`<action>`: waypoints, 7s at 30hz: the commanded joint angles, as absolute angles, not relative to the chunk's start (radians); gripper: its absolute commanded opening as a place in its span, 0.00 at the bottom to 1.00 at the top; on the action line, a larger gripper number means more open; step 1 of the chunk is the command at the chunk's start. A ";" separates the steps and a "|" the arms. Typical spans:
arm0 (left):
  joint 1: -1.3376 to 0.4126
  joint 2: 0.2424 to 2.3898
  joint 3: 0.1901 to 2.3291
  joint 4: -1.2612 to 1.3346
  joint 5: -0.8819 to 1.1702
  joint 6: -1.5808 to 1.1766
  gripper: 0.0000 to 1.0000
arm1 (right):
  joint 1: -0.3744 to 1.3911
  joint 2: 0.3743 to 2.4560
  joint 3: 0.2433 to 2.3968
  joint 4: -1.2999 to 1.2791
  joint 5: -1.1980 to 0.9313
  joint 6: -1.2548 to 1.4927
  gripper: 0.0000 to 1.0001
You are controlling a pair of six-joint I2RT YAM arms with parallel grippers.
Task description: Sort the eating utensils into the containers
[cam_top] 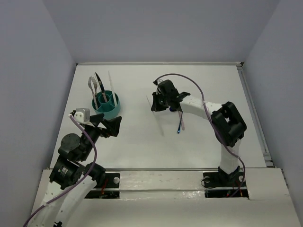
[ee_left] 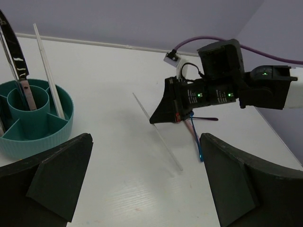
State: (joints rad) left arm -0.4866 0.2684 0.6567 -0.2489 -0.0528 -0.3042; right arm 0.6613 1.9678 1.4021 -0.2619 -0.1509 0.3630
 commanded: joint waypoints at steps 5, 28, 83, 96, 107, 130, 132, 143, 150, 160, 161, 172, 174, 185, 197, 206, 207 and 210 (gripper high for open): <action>-0.482 0.265 0.683 -0.184 -0.040 -0.295 0.99 | 0.666 1.827 1.399 0.162 -0.264 0.457 0.00; -0.482 0.262 0.684 -0.183 -0.035 -0.293 0.99 | 0.768 2.253 1.963 0.523 -0.158 0.572 0.00; -0.443 0.244 0.678 -0.178 -0.015 -0.293 0.99 | 0.795 1.835 1.340 0.269 0.133 0.373 0.38; -0.453 0.253 0.681 -0.178 -0.015 -0.288 0.99 | 0.496 1.568 1.015 -0.097 0.302 0.489 0.36; -0.462 0.245 0.681 -0.183 -0.021 -0.290 0.99 | 0.453 1.693 1.055 -0.127 0.279 0.512 0.37; -0.462 0.250 0.680 -0.184 -0.025 -0.290 0.99 | 0.443 1.795 1.058 -0.095 0.273 0.538 0.18; -0.462 0.249 0.680 -0.183 -0.025 -0.290 0.99 | 0.443 1.792 1.060 -0.100 0.278 0.537 0.14; -0.462 0.247 0.678 -0.183 -0.023 -0.293 0.99 | 0.434 1.780 1.055 -0.098 0.272 0.532 0.00; -0.462 0.248 0.678 -0.183 -0.021 -0.291 0.99 | 0.434 1.620 1.025 -0.081 0.259 0.489 0.00; -0.462 0.258 0.681 -0.181 -0.025 -0.296 0.99 | 0.482 1.509 1.018 0.133 0.097 0.463 0.00; -0.453 0.258 0.681 -0.181 -0.028 -0.296 0.99 | 0.497 1.517 1.031 0.185 0.089 0.463 0.00; -0.443 0.270 0.686 -0.181 -0.026 -0.298 0.99 | 0.750 1.810 1.334 0.570 0.149 0.416 0.00; -0.443 0.270 0.686 -0.181 -0.026 -0.298 0.99 | 0.781 1.880 1.405 0.641 0.158 0.407 0.00; -0.443 0.270 0.687 -0.183 -0.028 -0.295 0.99 | 0.899 2.207 1.750 0.857 0.184 0.284 0.00; -0.443 0.272 0.690 -0.187 -0.043 -0.291 0.99 | 0.951 2.408 1.983 0.907 0.190 0.238 0.00; -0.443 0.268 0.689 -0.186 -0.040 -0.291 0.99 | 0.960 2.479 1.994 0.916 0.201 0.247 0.00; -0.443 0.270 0.689 -0.186 -0.040 -0.291 0.99 | 0.960 2.482 1.994 0.916 0.198 0.248 0.00; -0.443 0.272 0.689 -0.187 -0.040 -0.290 0.99 | 0.960 2.476 1.962 0.939 0.181 0.253 0.00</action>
